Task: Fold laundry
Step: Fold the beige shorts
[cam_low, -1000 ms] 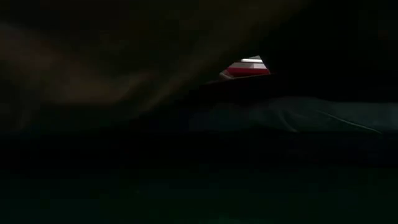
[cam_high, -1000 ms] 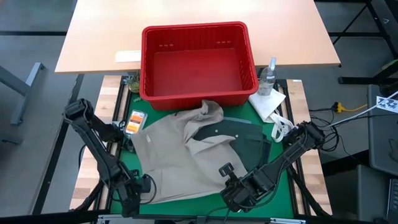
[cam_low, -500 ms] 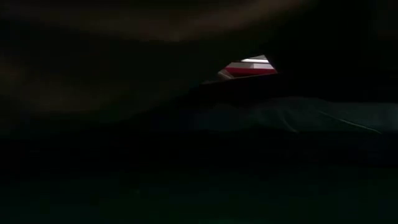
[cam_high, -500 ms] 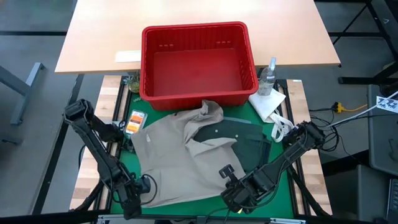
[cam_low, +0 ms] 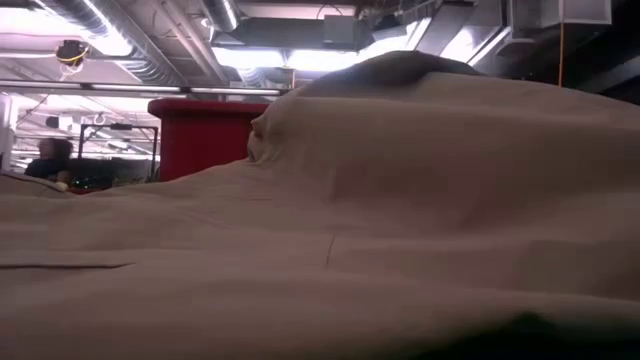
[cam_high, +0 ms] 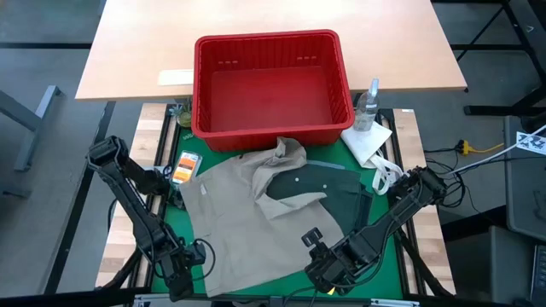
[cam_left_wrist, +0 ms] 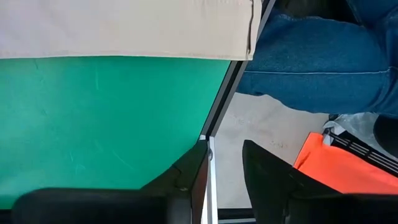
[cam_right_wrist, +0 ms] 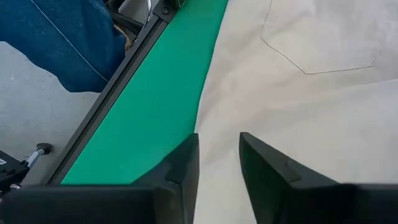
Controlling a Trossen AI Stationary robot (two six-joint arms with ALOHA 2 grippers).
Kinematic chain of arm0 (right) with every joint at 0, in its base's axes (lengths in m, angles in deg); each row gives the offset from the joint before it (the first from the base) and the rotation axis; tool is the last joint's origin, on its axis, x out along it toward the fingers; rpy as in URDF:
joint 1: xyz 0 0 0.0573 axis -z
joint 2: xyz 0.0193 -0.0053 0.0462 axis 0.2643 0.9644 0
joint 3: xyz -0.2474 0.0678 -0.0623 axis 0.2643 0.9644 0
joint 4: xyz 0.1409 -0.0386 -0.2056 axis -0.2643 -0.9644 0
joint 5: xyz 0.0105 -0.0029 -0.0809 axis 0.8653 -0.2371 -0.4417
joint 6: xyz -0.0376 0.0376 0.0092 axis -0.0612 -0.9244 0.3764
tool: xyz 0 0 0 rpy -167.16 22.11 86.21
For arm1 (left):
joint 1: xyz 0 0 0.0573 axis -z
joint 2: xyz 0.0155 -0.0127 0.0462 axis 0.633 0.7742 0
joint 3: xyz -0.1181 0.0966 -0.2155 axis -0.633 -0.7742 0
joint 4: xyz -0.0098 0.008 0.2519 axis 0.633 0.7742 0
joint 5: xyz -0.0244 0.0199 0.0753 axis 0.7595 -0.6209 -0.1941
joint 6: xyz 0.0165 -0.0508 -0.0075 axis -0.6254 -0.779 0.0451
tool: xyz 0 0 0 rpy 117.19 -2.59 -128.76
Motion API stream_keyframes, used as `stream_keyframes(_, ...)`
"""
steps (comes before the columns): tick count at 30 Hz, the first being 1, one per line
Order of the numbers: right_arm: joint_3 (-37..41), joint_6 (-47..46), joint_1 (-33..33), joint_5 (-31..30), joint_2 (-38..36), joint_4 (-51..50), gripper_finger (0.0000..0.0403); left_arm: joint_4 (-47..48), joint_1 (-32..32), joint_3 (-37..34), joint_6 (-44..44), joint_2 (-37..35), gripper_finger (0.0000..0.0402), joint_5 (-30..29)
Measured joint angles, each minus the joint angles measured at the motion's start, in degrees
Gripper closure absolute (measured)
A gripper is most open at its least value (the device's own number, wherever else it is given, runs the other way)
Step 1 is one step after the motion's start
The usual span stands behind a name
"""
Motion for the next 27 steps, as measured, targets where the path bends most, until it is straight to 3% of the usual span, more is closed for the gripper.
stream_keyframes(4, 0.0, -0.01, 0.07, 1.54, 0.0, -0.26, 0.0277, -0.06, -0.02, 0.0, 1.77, 0.0, 0.0307, -1.09)
stream_keyframes(11, 0.0, 0.04, 2.46, 11.35, -1.19, -4.04, 0.0276, -0.16, -0.15, 0.0, 6.63, 0.0, 0.0307, -6.01)
stream_keyframes(13, 0.0, 0.67, 3.33, 10.95, -2.26, -5.95, 0.0276, -0.16, -0.49, 0.0, 7.4, 0.0, 0.0307, -7.7)
stream_keyframes(17, -0.02, 3.19, 4.39, 3.94, -5.9, -12.78, 0.0276, -0.16, -1.62, 0.0, 9.44, 0.0, 0.0307, -10.9)
stream_keyframes(22, -0.07, 0.67, 4.11, -14.09, -11.18, -21.3, 0.0276, -0.16, -4.13, 0.0, 14.37, 0.0, 0.0307, -14.35)
stream_keyframes(27, -0.07, -0.37, 4.22, -20.72, -13.91, -25.34, 0.0276, -0.16, -7.6, 0.0, 18.88, 0.0, 0.0307, -14.71)
